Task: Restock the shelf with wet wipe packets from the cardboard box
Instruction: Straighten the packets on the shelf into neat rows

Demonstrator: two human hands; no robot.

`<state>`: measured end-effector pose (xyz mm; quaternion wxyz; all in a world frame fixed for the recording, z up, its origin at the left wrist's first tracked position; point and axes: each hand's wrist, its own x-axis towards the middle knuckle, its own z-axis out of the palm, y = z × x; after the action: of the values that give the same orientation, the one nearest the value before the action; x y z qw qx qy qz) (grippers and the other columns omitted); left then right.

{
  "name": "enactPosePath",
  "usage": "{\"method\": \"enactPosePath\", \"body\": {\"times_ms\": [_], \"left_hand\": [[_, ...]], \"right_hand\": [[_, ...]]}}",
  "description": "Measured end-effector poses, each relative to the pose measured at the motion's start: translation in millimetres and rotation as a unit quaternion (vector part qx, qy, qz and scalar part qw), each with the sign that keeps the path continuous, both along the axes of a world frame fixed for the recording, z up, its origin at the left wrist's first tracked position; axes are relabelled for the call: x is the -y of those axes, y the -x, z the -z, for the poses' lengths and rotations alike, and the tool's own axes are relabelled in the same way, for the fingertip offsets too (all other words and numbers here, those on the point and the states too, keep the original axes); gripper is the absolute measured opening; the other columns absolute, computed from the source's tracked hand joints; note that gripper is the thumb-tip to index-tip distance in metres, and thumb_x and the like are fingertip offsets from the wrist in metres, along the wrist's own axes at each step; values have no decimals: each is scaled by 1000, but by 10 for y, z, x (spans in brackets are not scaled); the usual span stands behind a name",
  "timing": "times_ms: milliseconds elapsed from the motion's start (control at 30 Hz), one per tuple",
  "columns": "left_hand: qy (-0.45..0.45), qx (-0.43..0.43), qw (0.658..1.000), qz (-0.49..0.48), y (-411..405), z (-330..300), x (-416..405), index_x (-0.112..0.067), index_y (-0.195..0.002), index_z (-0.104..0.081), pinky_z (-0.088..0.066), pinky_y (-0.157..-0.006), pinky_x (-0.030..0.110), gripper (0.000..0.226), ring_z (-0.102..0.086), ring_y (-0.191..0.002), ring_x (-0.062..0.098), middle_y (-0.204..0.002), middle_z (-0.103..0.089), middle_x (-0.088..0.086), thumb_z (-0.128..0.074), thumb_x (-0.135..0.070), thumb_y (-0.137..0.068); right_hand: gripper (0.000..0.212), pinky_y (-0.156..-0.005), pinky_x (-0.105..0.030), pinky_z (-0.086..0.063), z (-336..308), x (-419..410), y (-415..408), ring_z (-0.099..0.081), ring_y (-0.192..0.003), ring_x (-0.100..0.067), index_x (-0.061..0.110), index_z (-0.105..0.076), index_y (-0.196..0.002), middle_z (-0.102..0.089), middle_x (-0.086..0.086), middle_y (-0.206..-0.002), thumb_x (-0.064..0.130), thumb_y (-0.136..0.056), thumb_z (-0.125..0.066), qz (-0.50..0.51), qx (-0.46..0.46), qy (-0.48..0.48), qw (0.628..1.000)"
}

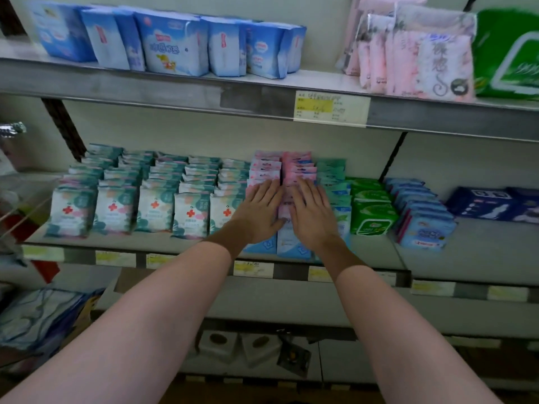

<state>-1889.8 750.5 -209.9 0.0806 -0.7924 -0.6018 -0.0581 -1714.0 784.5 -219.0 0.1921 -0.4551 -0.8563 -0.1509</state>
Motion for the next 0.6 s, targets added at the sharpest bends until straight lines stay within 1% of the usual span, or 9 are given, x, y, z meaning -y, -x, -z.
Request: {"method": "enactPosePath", "body": {"times_ms": [67,133,233,300,467,533,600], "left_hand": [[0,2,1000,2,-147,-26,-18,-10,-156,2,2,-122,45,82,9,-151,27,-163,11,11,-25,-60,-98],[11,-11,1000,6,-307,-15,-22,-11,-156,7,3,-121,48,85,14,-150,28,-162,16,11,-25,-63,-97],[11,-40,999,4,-464,69,-50,-10,-155,11,3,-121,50,92,18,-148,31,-161,20,15,-22,-69,-94],[7,-37,999,-8,-496,141,-91,-10,-155,11,3,-120,51,94,20,-148,33,-160,21,16,-17,-73,-91],[0,-52,998,-19,-502,252,-167,-11,-154,15,4,-120,53,96,18,-148,32,-161,18,16,-3,-77,-86],[-7,-52,999,-14,-501,271,-202,-10,-155,10,1,-119,56,99,12,-149,33,-162,13,17,-4,-78,-85],[-17,-42,999,-9,-502,316,-249,-9,-157,0,-5,-118,58,99,3,-150,35,-162,3,19,-10,-78,-87]], "right_hand": [[60,-120,-53,-25,-7,4,-207,-32,-145,-34,5,-39,-149,-36,-16,-157,37,-100,-26,43,-12,1,999],[61,-120,-53,-24,49,10,-436,-31,-146,-33,6,-37,-151,-36,-15,-157,43,-103,-25,73,-20,6,997],[66,-121,-51,-22,148,27,-640,-28,-148,-31,7,-34,-153,-35,-14,-158,51,-103,-25,66,-3,4,998],[69,-121,-51,-20,211,32,-643,-25,-149,-30,7,-30,-154,-32,-14,-159,52,-103,-25,65,-1,6,998],[66,-121,-53,-18,371,-36,-600,-19,-151,-30,6,-28,-155,-29,-14,-161,50,-105,-25,75,-7,16,997],[64,-122,-53,-17,390,-82,-591,-18,-152,-30,7,-27,-155,-29,-14,-161,47,-105,-24,75,-7,10,997],[63,-122,-52,-14,405,-133,-573,-17,-152,-31,7,-26,-156,-28,-13,-161,45,-106,-23,73,-3,8,997]]}}
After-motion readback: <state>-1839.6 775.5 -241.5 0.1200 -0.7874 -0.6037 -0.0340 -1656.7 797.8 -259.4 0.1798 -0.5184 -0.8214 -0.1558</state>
